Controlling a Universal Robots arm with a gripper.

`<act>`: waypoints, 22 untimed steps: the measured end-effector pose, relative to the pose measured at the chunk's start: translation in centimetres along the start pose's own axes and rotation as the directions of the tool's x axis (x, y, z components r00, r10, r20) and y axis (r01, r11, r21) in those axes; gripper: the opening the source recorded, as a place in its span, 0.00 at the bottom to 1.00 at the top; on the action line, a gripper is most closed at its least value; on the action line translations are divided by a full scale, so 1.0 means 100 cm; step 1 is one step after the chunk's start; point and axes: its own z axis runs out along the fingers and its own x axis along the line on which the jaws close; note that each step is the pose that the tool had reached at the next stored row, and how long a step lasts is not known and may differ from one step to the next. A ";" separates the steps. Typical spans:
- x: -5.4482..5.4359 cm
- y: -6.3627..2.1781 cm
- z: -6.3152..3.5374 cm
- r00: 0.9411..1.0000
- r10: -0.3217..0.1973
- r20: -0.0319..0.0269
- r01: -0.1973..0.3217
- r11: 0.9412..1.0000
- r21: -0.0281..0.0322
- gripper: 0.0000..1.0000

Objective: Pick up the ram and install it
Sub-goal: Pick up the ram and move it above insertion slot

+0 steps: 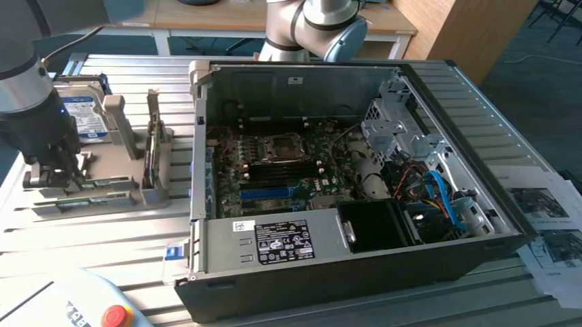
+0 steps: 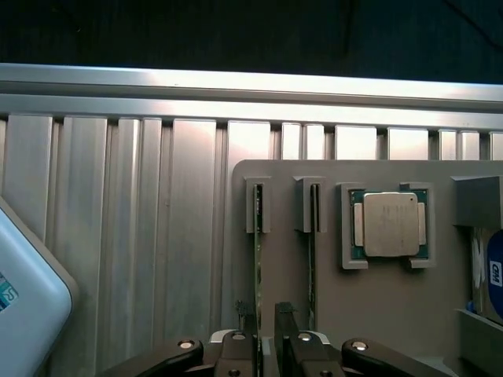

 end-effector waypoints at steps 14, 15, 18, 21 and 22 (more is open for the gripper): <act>0.001 -0.0004 0.0099 1.000 0.000 0.000 0.000 1.000 0.000 0.24; 0.001 -0.0005 0.0109 1.000 0.000 0.000 0.000 1.000 0.000 0.24; 0.001 -0.0006 0.0136 1.000 0.000 0.000 0.000 1.000 0.000 0.24; 0.001 -0.0006 0.0145 1.000 0.000 0.000 0.000 1.000 0.000 0.24; 0.001 -0.0006 0.0146 1.000 0.000 0.000 0.000 1.000 0.000 0.24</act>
